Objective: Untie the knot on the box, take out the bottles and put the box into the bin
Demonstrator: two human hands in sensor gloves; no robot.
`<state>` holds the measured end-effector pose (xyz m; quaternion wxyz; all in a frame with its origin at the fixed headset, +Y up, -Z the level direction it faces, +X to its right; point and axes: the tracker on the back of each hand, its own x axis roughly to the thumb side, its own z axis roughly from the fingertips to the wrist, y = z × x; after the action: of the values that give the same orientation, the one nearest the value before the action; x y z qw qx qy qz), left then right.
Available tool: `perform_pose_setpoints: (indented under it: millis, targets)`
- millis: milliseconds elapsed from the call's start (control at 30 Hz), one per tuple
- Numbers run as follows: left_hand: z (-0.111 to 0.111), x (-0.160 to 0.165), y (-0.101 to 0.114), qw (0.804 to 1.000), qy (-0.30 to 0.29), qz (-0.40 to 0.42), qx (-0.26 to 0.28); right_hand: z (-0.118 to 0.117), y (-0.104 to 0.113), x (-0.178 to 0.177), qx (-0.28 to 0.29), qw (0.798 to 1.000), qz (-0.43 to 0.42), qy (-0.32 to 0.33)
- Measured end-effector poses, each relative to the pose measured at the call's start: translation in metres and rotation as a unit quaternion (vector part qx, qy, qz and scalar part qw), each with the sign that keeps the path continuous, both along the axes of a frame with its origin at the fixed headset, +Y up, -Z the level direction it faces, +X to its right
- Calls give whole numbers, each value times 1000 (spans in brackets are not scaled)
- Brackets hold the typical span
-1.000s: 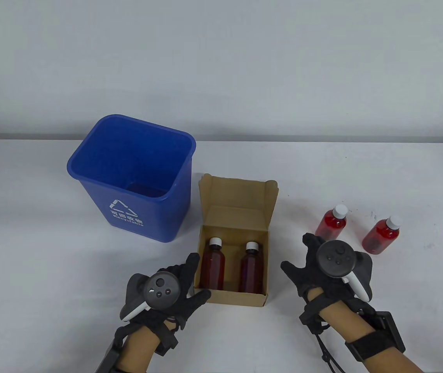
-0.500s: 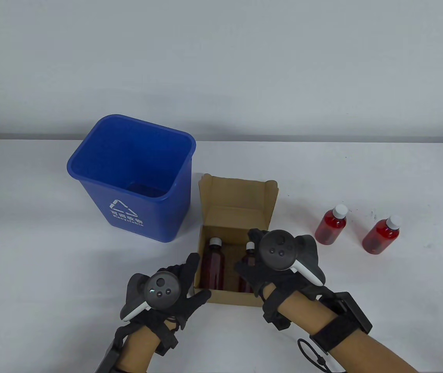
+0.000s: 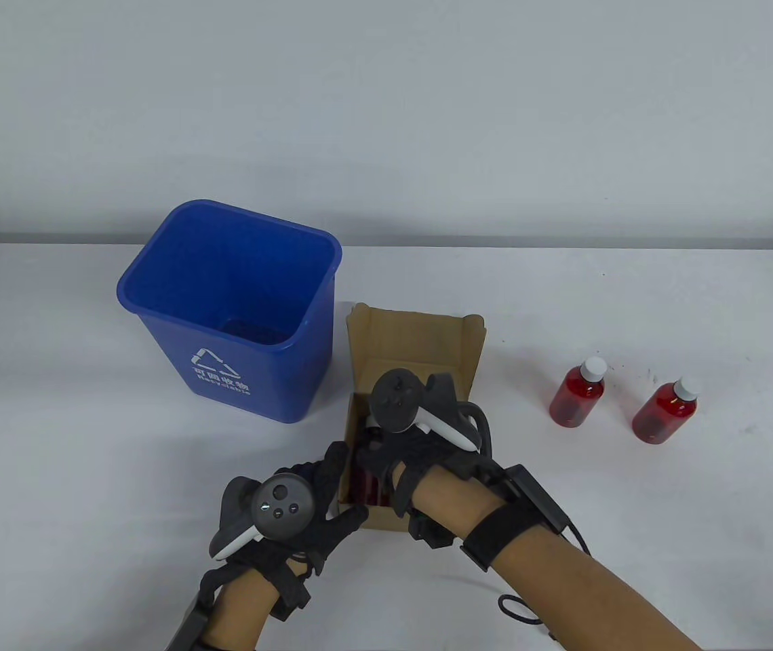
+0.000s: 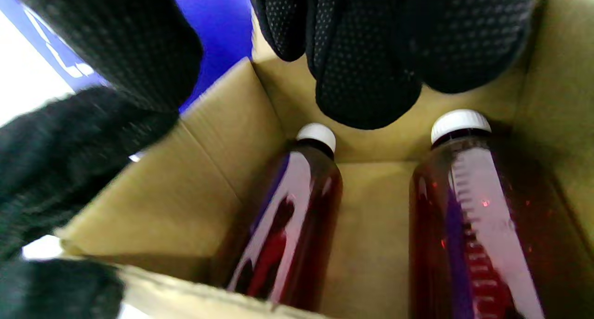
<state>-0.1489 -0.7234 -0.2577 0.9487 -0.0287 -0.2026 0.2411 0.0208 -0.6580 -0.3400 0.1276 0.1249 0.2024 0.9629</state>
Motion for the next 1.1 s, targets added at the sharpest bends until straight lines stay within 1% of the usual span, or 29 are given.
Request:
perform_pose_setpoints:
  millis: [200,333,433,467,600,633,767,900,1000,1100]
  targets:
    - [0,1,0,1000,-1,-2,0,-20,-19,-9,-82,996,33,-25]
    - [0,1,1,1000,-1,-2,0,-36,-37,-9,-169,984,27,-40]
    - [0,0,1,1000,-1,-1,0,-44,-50,-9,-211,976,25,-44]
    - [0,0,1,1000,-1,0,0,-47,-56,-8,-232,971,22,-46]
    - [-1,0,0,1000,-1,2,-1,-52,-70,-6,-263,964,14,-46]
    - [-1,1,0,1000,-4,4,-5,-54,-74,-7,-283,958,21,-47]
    - [-1,2,0,1000,-6,1,-4,-56,-78,-7,-304,951,20,-47]
    - [-1,2,0,1000,-6,2,-8,-59,-84,-8,-363,930,22,-45]
    - [-1,3,-1,1000,-6,4,-9,-60,-88,-9,-399,916,7,-34]
    - [-1,3,-1,1000,-6,7,-13,-61,-90,-8,-374,926,-23,-46]
